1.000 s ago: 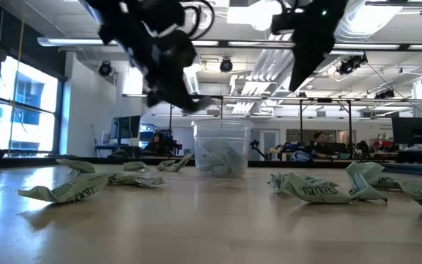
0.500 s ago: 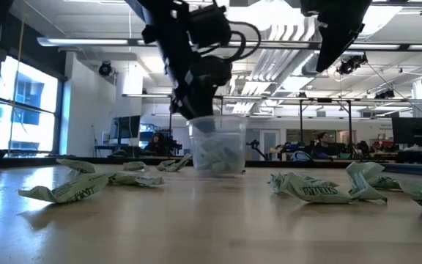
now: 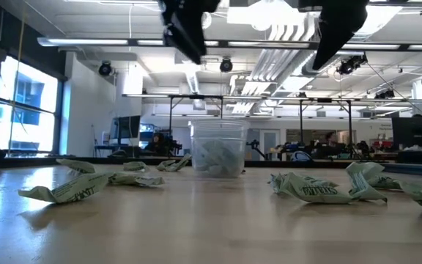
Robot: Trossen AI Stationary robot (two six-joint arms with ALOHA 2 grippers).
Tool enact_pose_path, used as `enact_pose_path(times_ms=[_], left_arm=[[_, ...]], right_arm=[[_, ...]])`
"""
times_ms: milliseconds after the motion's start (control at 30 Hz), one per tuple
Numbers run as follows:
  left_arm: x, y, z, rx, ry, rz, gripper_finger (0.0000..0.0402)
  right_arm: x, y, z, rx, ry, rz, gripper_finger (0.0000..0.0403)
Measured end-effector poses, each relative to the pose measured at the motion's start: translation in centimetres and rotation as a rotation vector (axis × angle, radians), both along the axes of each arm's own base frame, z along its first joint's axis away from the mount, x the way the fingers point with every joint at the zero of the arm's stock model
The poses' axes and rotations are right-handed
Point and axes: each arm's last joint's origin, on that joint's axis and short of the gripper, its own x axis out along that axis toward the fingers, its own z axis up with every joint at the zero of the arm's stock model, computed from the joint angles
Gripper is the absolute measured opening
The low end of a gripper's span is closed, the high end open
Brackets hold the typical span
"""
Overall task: Pick and place Stevia / Truvia into bins
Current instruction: Put the white stevia packet into the transparent container
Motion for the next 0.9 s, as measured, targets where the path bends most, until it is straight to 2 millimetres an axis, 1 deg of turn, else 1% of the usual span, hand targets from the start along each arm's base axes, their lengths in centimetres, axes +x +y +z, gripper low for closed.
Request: enact_pose_path(times_ms=[33, 100, 200, 300, 400, 500, 600, 700, 800, 900], left_arm=[[-0.5, -0.1, 0.0, 0.018, 0.035, 0.016, 0.0223], [-1.3, -0.3, 0.0, 0.051, 0.089, 0.067, 0.0215], [-2.6, -0.4, -0.6, 0.067, 0.143, 0.131, 0.0204], [-3.8, -1.1, -2.0, 0.044, 0.155, 0.174, 0.0196], [-5.3, -2.2, -3.7, 0.013, 0.136, 0.213, 0.0192], [-7.0, -3.3, -5.5, -0.028, 0.1, 0.261, 0.0191], [-8.6, -4.1, -7.3, -0.076, 0.074, 0.326, 0.019], [-10.0, -4.6, -8.6, -0.118, 0.05, 0.386, 0.0187], [-10.8, -5.0, -9.6, -0.145, 0.039, 0.424, 0.0184], [-11.0, -5.0, -10.2, -0.15, 0.044, 0.431, 0.0182]], right_arm=[[0.0, -0.1, -0.3, 0.022, -0.001, 0.011, 0.0259], [-0.2, -0.1, -1.7, 0.075, 0.006, 0.032, 0.0259], [-0.6, 0.0, -4.4, 0.167, 0.014, 0.063, 0.0259], [-1.1, 0.6, -7.5, 0.277, 0.038, 0.074, 0.0259], [-1.3, 1.5, -9.3, 0.382, 0.026, 0.098, 0.0259], [-1.2, 2.3, -10.2, 0.426, -0.01, 0.122, 0.0259], [-1.0, 2.6, -10.4, 0.426, -0.041, 0.141, 0.0259], [-0.8, 2.6, -10.4, 0.416, -0.063, 0.142, 0.0259], [-0.8, 2.4, -10.4, 0.412, -0.072, 0.138, 0.0259], [-0.7, 2.2, -10.3, 0.409, -0.084, 0.124, 0.0259]])
